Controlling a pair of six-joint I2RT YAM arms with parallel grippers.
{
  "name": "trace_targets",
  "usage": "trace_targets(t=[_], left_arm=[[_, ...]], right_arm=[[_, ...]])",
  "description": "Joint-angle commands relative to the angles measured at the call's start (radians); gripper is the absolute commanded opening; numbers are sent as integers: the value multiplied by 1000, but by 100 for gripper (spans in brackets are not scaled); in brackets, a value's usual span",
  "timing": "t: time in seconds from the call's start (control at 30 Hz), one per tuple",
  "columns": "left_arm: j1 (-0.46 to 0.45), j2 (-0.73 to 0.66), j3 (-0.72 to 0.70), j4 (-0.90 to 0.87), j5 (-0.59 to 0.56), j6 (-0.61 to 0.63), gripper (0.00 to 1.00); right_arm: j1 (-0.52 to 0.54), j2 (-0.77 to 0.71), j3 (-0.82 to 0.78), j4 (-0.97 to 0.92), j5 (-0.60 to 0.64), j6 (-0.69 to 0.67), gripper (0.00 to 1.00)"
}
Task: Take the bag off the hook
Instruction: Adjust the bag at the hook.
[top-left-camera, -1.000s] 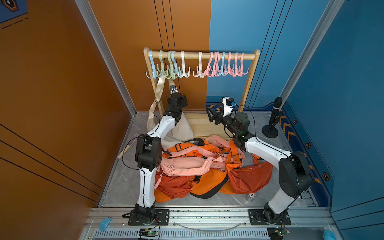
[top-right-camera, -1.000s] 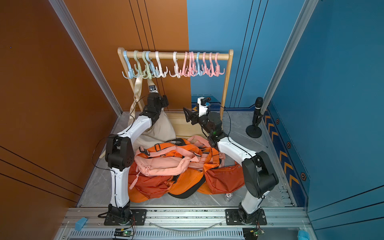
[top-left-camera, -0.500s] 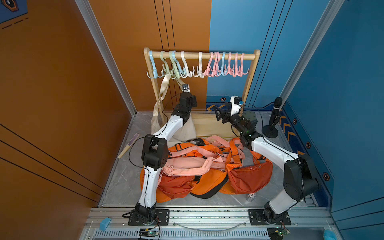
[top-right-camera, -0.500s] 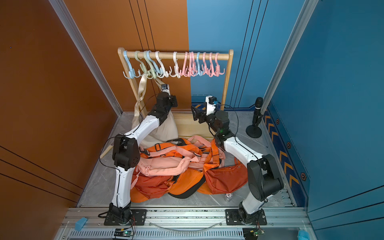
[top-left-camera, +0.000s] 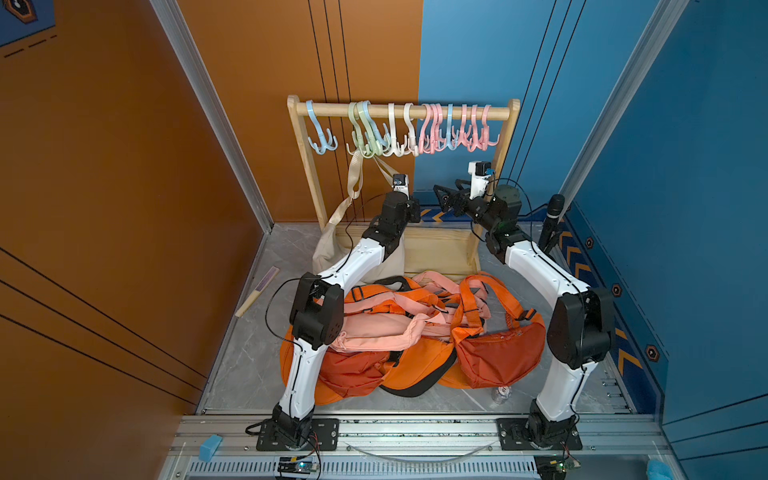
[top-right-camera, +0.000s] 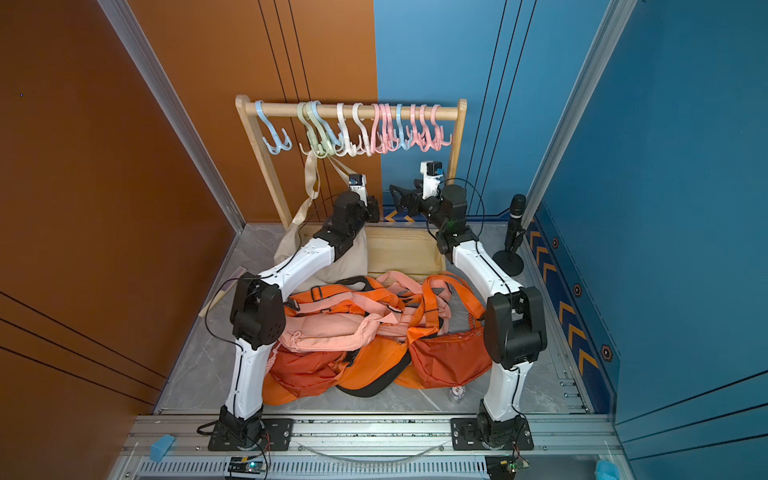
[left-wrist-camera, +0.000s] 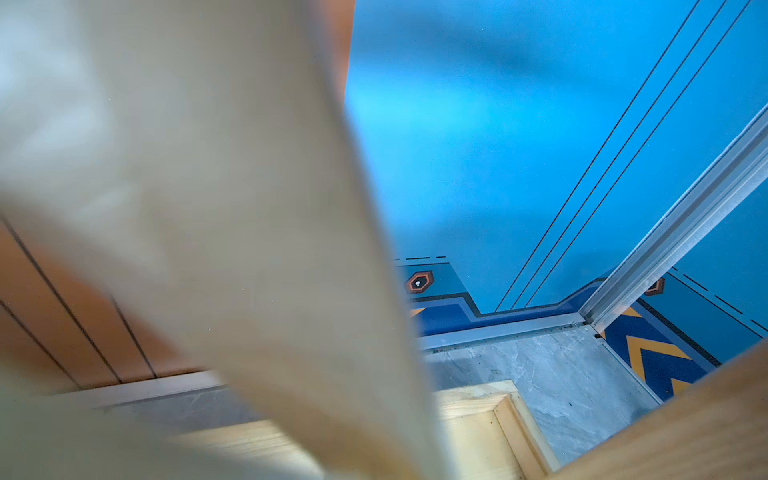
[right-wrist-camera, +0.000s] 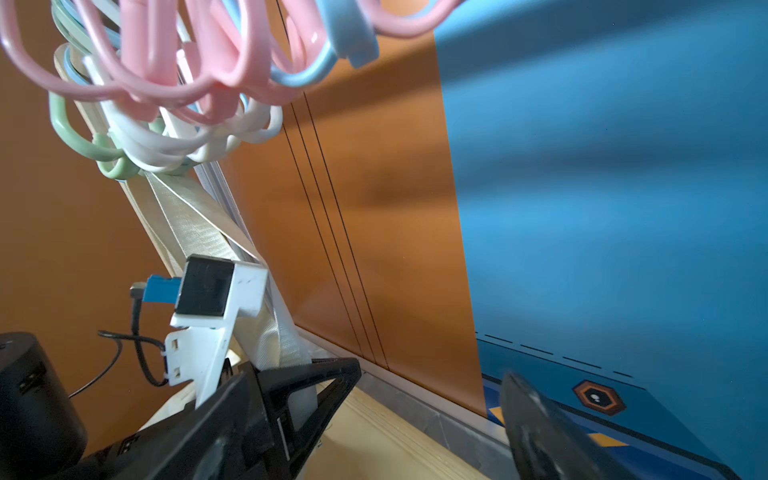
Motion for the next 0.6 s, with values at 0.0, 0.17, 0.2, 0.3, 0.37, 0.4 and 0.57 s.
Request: trace_targets(t=[0.0,0.17,0.2,0.3,0.37,0.4,0.57], left_arm=[[30,-100,-99,43,41,-43,33],[28,-254,-305,68,63,-43,69],[27,-284,-347,79,64,-44,74],[25,-385,-465,91,67,-45,83],[26,-457,-542,92,61,-44,85],[27,-492,-576,91,56,-45,85],[44,-665,-743,78,59,-66,85]], right_arm=[[27,71,108,-69,-73,13,100],[73,208,305,-139,-85,18,100],[82,233,330,-134,-80,23,100],[114,310,418,-114,-62,54,100],[137,367,482,-111,-50,63,100],[148,391,510,-111,-44,65,100],[194,521,677,-149,-37,55,100]])
